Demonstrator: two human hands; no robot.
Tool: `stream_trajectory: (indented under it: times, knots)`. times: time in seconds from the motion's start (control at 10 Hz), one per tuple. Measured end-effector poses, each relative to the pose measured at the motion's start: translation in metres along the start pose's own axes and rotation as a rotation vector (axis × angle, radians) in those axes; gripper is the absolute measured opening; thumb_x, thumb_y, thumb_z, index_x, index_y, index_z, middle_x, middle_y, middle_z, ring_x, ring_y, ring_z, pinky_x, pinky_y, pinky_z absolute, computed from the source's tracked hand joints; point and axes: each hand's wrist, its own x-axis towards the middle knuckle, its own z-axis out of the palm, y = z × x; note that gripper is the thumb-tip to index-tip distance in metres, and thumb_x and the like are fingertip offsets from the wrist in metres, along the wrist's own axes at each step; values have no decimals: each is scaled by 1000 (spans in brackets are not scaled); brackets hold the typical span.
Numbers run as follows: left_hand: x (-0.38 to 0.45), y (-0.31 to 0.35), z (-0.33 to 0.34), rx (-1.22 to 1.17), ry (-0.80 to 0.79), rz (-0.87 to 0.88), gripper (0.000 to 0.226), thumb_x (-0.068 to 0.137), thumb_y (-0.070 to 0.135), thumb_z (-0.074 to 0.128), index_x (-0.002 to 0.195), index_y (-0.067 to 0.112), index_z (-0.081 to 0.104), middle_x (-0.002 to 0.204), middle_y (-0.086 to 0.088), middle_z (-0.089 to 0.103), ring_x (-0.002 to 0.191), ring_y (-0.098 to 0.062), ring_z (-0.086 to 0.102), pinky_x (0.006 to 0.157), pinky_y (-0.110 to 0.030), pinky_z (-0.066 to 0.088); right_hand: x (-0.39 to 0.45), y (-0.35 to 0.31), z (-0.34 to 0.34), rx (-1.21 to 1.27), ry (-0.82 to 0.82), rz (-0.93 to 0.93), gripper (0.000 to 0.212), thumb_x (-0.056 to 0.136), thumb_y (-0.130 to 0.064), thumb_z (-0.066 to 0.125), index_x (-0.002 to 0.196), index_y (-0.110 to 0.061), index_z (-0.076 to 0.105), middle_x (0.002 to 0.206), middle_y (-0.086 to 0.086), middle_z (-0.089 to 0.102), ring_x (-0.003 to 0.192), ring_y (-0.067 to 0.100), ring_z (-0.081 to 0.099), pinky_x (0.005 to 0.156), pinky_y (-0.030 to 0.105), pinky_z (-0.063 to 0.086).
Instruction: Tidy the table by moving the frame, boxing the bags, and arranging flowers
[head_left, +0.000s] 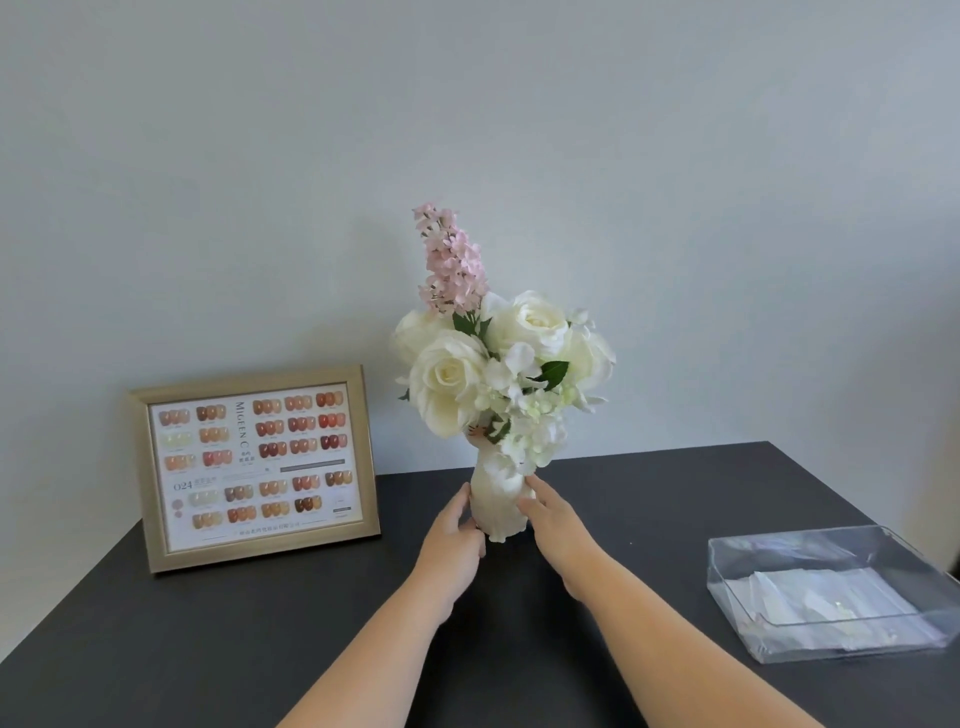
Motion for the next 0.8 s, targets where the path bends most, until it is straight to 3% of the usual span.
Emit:
stream_trajectory:
  times: [0.2, 0.4, 0.6, 0.7, 0.8]
  knots:
    - [4, -18, 5, -47, 57, 16, 85, 80, -7, 45, 148, 43, 30, 130, 23, 45, 113, 6, 49, 73, -15, 41, 13, 5, 4, -24, -13, -23, 50, 99, -32, 44, 147, -34, 34, 150, -5, 43, 135, 15, 38, 112, 39, 30]
    - [10, -19, 6, -42, 69, 42, 84, 82, -5, 47, 150, 41, 27, 134, 20, 36, 116, 2, 46, 73, -13, 39, 15, 9, 10, -84, 19, -19, 57, 97, -34, 47, 148, -42, 24, 130, -11, 46, 113, 6, 43, 91, 26, 33]
    - [7, -19, 4, 53, 75, 68, 79, 87, -4, 46, 152, 36, 24, 150, 11, 33, 131, -4, 40, 100, -26, 38, 14, 8, 11, -81, 18, -48, 58, 96, -31, 50, 147, -45, 26, 136, -11, 50, 116, 7, 48, 90, 24, 36]
    - [-4, -23, 3, 201, 78, 99, 73, 90, 2, 47, 153, 31, 23, 155, 7, 30, 138, -8, 33, 113, -33, 32, 5, 13, 10, -32, 73, -75, 62, 95, -27, 54, 145, -51, 26, 122, -23, 50, 115, 1, 46, 88, 21, 35]
    - [-19, -32, -1, 395, 100, 185, 68, 93, 11, 51, 152, 33, 26, 155, 11, 29, 139, -6, 30, 113, -27, 26, -11, 25, 11, -24, 213, -95, 54, 94, -22, 54, 137, -51, 38, 118, -21, 51, 111, -2, 46, 87, 22, 37]
